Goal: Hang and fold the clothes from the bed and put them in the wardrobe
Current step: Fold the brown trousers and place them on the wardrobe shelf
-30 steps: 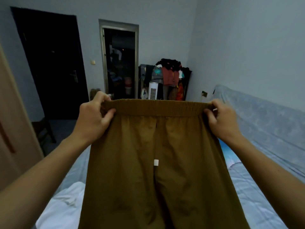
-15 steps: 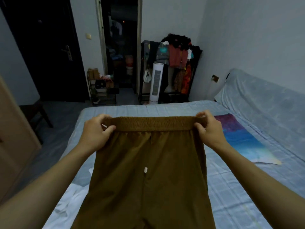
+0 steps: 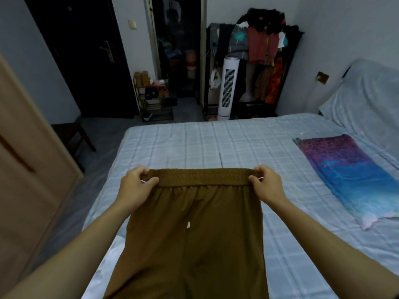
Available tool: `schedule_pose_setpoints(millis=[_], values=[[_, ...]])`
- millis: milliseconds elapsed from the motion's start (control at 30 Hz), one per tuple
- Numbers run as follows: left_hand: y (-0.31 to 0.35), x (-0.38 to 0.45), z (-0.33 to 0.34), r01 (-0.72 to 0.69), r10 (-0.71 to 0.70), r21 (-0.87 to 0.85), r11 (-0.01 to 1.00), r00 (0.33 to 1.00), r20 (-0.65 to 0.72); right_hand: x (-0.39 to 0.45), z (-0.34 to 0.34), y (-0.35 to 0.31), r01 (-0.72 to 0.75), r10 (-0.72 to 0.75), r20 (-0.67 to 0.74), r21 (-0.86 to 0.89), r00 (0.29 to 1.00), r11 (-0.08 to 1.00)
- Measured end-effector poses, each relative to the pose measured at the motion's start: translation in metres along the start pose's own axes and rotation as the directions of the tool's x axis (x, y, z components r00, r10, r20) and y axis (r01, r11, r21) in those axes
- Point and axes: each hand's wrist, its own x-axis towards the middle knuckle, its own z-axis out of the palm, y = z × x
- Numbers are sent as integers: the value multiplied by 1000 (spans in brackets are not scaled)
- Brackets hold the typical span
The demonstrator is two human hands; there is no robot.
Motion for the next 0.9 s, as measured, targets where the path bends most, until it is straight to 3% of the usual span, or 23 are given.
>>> schedule_pose_setpoints(millis=[367, 733, 900], values=[[24, -10, 66, 124, -125, -25, 992, 991, -40, -21, 54, -20, -91, 90, 13, 136, 996, 987], [69, -91, 76, 48, -58, -167, 985, 997, -53, -99, 63, -73, -2, -20, 55, 379, 998, 925], [67, -123, 64, 2, 7, -227, 974, 999, 39, -124, 53, -74, 14, -83, 119, 490, 989, 872]])
